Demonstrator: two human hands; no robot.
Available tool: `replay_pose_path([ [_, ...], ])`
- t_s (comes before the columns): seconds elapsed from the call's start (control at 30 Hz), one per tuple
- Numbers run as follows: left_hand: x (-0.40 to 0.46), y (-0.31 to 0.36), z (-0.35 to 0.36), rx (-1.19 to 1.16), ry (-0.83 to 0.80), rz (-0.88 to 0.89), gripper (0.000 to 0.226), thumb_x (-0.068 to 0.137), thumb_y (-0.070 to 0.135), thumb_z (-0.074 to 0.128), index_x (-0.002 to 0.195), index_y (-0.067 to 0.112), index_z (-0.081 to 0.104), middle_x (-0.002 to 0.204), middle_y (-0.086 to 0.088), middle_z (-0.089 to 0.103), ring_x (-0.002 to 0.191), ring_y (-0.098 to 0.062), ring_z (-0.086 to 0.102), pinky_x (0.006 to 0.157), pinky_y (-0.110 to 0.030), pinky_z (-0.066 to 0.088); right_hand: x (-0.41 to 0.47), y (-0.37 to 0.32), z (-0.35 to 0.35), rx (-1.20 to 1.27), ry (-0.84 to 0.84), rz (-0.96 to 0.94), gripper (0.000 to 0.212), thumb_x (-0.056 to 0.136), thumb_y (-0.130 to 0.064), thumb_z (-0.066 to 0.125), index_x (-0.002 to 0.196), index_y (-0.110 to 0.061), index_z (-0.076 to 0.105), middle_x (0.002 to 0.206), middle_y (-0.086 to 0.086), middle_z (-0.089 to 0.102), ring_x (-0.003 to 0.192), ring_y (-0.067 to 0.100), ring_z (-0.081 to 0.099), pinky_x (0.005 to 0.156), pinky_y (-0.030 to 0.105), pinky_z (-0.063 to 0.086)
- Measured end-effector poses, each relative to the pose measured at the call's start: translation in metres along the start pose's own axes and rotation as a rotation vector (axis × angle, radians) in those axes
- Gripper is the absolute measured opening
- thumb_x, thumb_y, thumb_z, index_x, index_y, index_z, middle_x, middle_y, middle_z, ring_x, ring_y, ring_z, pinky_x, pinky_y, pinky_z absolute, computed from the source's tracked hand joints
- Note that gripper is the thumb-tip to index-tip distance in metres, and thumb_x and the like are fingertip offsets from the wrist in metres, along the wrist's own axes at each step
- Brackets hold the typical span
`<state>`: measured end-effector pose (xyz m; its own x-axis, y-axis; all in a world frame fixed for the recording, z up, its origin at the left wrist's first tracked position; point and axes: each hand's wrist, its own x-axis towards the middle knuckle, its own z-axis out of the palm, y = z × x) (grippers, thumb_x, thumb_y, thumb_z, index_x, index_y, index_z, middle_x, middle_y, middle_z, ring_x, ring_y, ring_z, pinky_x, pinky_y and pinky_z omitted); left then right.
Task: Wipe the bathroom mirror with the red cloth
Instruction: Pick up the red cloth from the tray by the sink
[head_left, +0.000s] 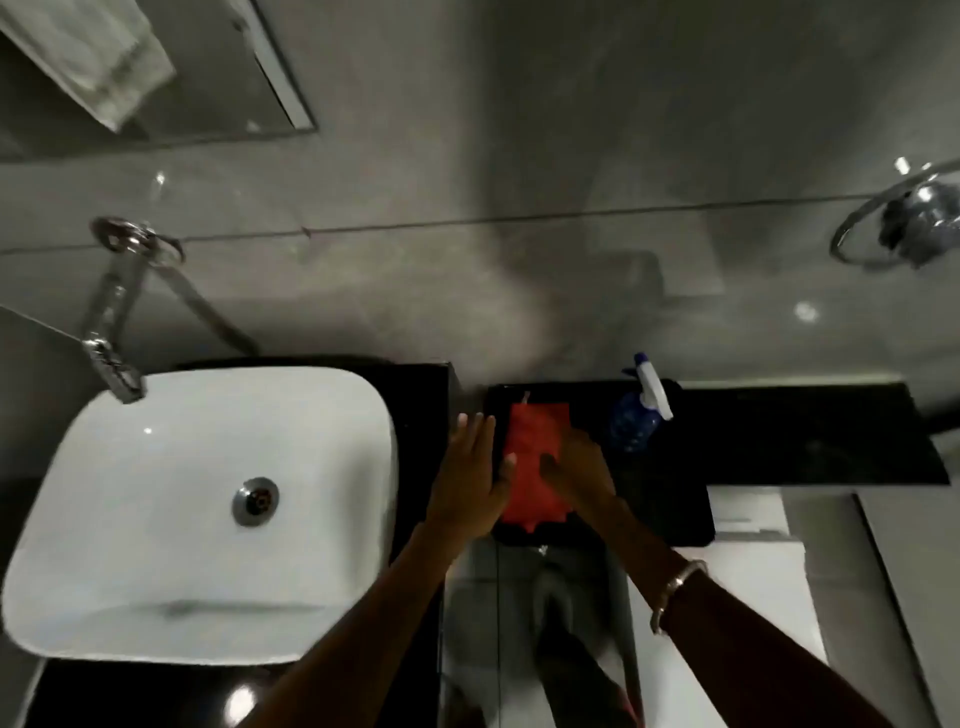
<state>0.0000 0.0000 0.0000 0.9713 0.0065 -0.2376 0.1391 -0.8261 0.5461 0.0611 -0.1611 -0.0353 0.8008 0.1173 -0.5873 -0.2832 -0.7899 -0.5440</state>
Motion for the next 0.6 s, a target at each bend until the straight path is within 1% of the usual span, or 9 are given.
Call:
replay_pose_path([
  [0.03, 0.008, -0.005, 0.018, -0.002, -0.052, -0.036, 0.066, 0.108, 0.038, 0.042, 0.162, 0.006, 0.020, 0.172, -0.013, 0.013, 0.161, -0.028, -0.001, 0.132, -0.043, 0.007, 0.012, 0.013, 0.009, 0.048, 0.006, 0.102, 0.057, 0.096, -0.021, 0.060, 0.148, -0.003, 0.047, 0.150, 0.022, 0.051, 0.139, 0.042, 0.050, 0.113, 0.046, 0.044],
  [0.1, 0.019, -0.015, 0.039, 0.027, -0.121, -0.080, 0.065, 0.109, 0.039, 0.037, 0.162, 0.007, 0.018, 0.172, -0.013, 0.013, 0.161, -0.028, -0.002, 0.130, -0.041, 0.001, 0.026, 0.025, 0.024, 0.186, 0.037, 0.298, 0.069, 0.093, -0.027, 0.066, 0.152, -0.004, 0.038, 0.154, 0.024, 0.044, 0.141, 0.045, 0.045, 0.117, 0.051, 0.040],
  [0.13, 0.023, -0.020, 0.047, 0.021, -0.145, -0.099, 0.065, 0.109, 0.039, 0.037, 0.162, 0.007, 0.018, 0.172, -0.013, 0.013, 0.161, -0.028, -0.002, 0.129, -0.041, 0.001, 0.030, 0.027, 0.030, 0.239, 0.067, 0.355, 0.076, 0.091, -0.030, 0.069, 0.154, -0.005, 0.034, 0.156, 0.024, 0.040, 0.144, 0.046, 0.041, 0.118, 0.053, 0.038],
  [0.2, 0.029, -0.028, 0.060, -0.010, -0.165, -0.131, 0.066, 0.109, 0.041, 0.036, 0.163, 0.010, 0.017, 0.173, -0.011, 0.013, 0.161, -0.026, -0.002, 0.129, -0.042, 0.006, 0.040, 0.028, 0.047, 0.232, 0.131, 0.371, 0.090, 0.089, -0.038, 0.073, 0.158, -0.007, 0.025, 0.160, 0.021, 0.035, 0.147, 0.045, 0.036, 0.119, 0.056, 0.035],
  [0.27, 0.032, -0.036, 0.066, -0.050, -0.174, -0.180, 0.065, 0.109, 0.043, 0.035, 0.163, 0.012, 0.016, 0.173, -0.009, 0.012, 0.161, -0.025, -0.002, 0.131, -0.046, 0.013, 0.048, 0.025, 0.059, 0.180, 0.180, 0.343, 0.098, 0.086, -0.044, 0.076, 0.159, -0.007, 0.022, 0.160, 0.020, 0.038, 0.147, 0.043, 0.038, 0.119, 0.057, 0.036],
  [0.33, 0.032, -0.044, 0.069, -0.104, -0.180, -0.239, 0.064, 0.109, 0.041, 0.035, 0.163, 0.013, 0.016, 0.173, -0.009, 0.011, 0.161, -0.026, 0.000, 0.130, -0.049, 0.016, 0.057, 0.022, 0.070, 0.212, 0.183, 0.378, 0.090, 0.085, -0.042, 0.078, 0.153, -0.005, 0.032, 0.154, 0.021, 0.046, 0.142, 0.042, 0.046, 0.116, 0.056, 0.042],
  [0.47, 0.026, -0.043, 0.065, -0.200, -0.152, -0.261, 0.063, 0.109, 0.040, 0.036, 0.163, 0.015, 0.016, 0.173, -0.009, 0.010, 0.161, -0.026, 0.001, 0.129, -0.046, 0.015, 0.062, 0.010, 0.073, 0.309, 0.123, 0.394, 0.051, 0.087, -0.037, 0.076, 0.122, -0.002, 0.065, 0.124, 0.019, 0.072, 0.111, 0.037, 0.071, 0.093, 0.046, 0.061],
  [0.53, 0.024, -0.039, 0.057, -0.255, -0.147, -0.276, 0.062, 0.109, 0.042, 0.035, 0.163, 0.018, 0.016, 0.173, -0.007, 0.010, 0.161, -0.024, 0.002, 0.130, -0.048, 0.017, 0.060, 0.003, 0.069, 0.337, 0.105, 0.327, 0.047, 0.086, -0.034, 0.075, 0.117, 0.000, 0.069, 0.119, 0.021, 0.074, 0.106, 0.036, 0.074, 0.089, 0.043, 0.062],
  [0.6, 0.022, -0.033, 0.046, -0.345, -0.124, -0.271, 0.061, 0.109, 0.043, 0.035, 0.163, 0.022, 0.016, 0.174, -0.004, 0.008, 0.161, -0.020, 0.000, 0.130, -0.048, 0.014, 0.049, -0.008, 0.061, 0.373, 0.101, 0.267, 0.047, 0.086, -0.030, 0.075, 0.122, -0.001, 0.067, 0.122, 0.021, 0.073, 0.108, 0.036, 0.072, 0.094, 0.046, 0.061],
])
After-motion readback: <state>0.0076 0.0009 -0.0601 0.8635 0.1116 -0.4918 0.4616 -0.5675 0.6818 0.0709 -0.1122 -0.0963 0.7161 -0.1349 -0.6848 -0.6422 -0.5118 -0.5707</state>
